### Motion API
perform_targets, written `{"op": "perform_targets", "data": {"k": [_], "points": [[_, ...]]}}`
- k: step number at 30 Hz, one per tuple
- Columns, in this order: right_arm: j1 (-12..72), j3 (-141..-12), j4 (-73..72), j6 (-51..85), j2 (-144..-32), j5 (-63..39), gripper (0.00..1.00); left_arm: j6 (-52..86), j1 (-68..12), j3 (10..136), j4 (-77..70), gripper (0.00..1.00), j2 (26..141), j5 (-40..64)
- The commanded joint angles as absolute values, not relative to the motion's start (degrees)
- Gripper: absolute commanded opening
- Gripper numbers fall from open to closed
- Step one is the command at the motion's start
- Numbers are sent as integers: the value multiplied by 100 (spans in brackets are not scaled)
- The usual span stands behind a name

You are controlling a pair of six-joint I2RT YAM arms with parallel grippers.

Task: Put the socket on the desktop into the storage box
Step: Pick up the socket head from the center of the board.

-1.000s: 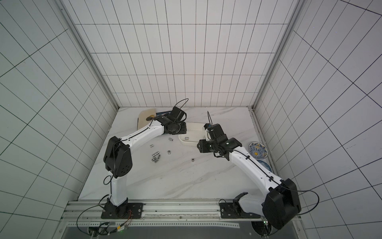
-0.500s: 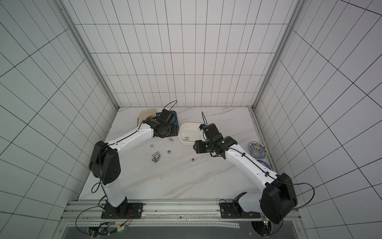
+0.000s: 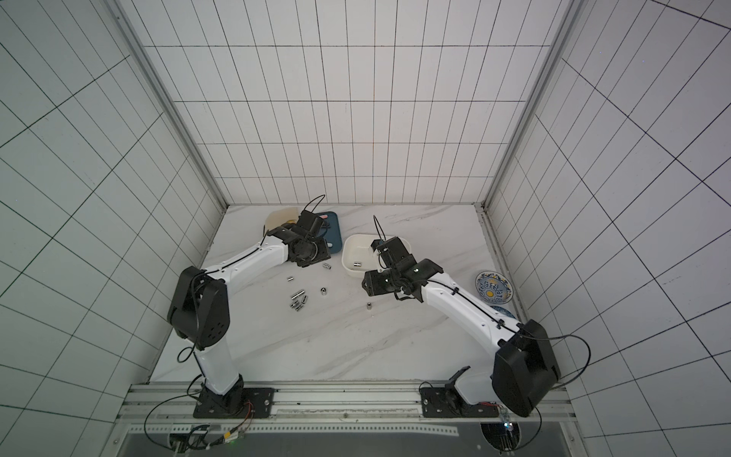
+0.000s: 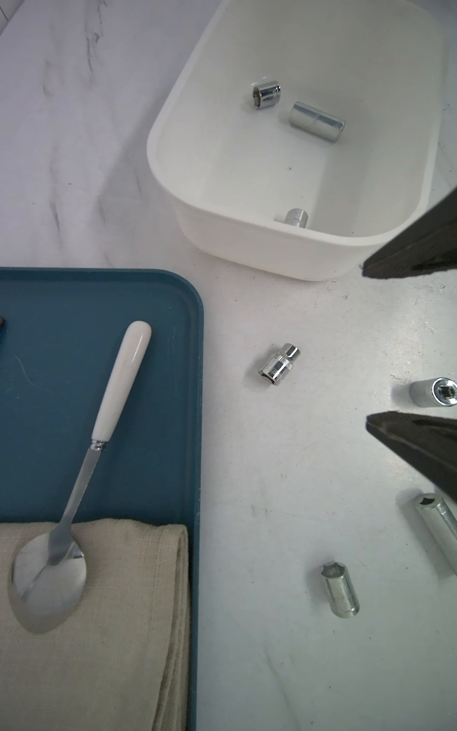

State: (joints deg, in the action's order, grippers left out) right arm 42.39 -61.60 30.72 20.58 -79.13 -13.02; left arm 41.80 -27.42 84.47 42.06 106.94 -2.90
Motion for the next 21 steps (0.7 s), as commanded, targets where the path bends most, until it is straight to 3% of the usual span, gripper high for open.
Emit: {"op": "perform_targets", "data": {"k": [1,21], "points": [[4280,-6417,3094,2013,-7917,-1221,52,4510,-2690,8789,4238,56,11079,-279],[4267,-6275,3077,1916,-7888,-990,52,5211,-2671,9965,5223,50,12354,-580]]}}
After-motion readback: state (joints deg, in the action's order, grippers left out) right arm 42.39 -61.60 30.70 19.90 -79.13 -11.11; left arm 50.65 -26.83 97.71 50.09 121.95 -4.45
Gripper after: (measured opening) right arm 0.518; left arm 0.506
